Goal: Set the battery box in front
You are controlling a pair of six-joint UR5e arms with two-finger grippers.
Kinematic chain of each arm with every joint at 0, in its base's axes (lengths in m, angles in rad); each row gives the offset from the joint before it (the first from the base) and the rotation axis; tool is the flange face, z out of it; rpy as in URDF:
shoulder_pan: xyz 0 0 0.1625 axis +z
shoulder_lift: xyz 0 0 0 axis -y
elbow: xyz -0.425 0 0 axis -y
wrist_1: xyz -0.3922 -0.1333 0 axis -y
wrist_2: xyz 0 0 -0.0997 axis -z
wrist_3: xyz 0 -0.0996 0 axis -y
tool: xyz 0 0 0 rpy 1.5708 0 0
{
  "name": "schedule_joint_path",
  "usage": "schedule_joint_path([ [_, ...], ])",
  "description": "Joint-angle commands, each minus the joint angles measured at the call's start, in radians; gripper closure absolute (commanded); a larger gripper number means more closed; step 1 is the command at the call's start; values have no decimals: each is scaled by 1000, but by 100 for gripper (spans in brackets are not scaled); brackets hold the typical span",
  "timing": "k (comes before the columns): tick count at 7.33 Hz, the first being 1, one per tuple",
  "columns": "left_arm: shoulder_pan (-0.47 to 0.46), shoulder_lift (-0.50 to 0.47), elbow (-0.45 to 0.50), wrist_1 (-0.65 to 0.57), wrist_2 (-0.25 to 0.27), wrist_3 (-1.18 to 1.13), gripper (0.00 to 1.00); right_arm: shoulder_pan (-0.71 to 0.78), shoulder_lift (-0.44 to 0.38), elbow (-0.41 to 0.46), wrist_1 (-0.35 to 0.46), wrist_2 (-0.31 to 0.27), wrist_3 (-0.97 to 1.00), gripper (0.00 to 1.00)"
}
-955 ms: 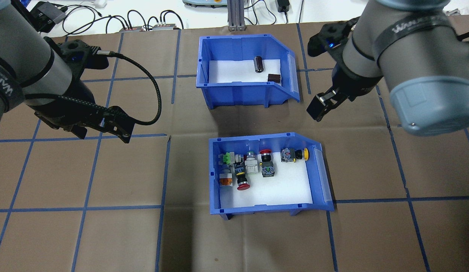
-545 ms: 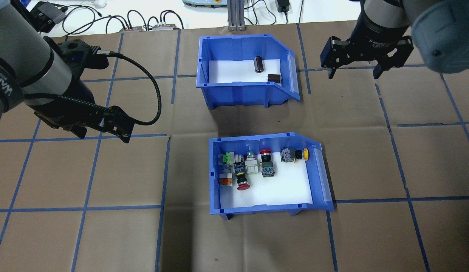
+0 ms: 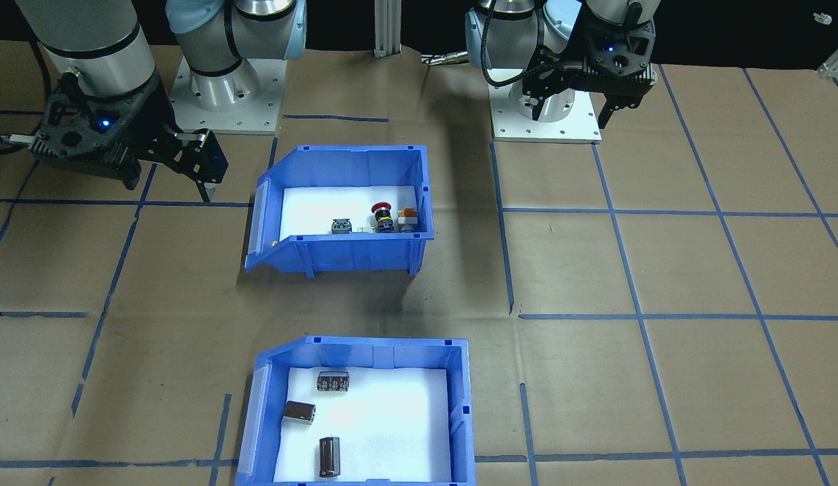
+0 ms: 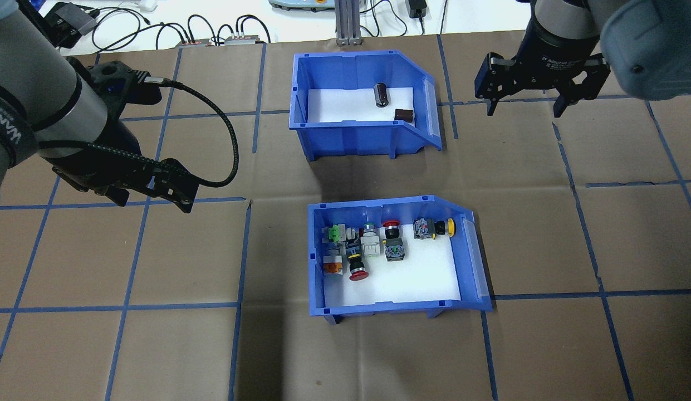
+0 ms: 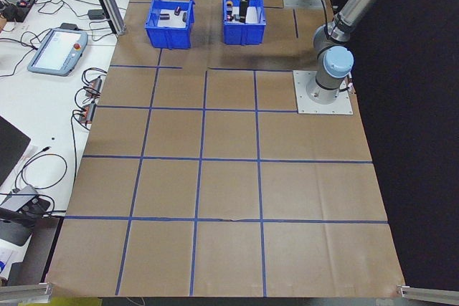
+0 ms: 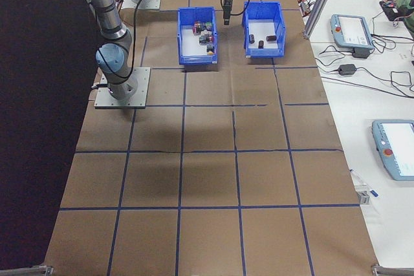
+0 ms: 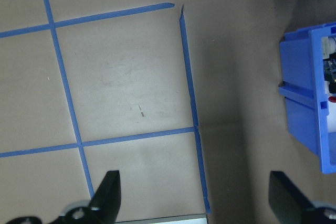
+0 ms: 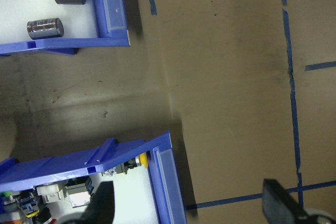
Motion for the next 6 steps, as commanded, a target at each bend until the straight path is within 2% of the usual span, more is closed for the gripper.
schedule_joint_path([
  [1,0,0,-2,-2,0,0,0,-1,0,4,3,7,-6,0],
  [6,0,-5,-1,-2,-3,-1,0,0,-1,4,2,7,-8,0],
])
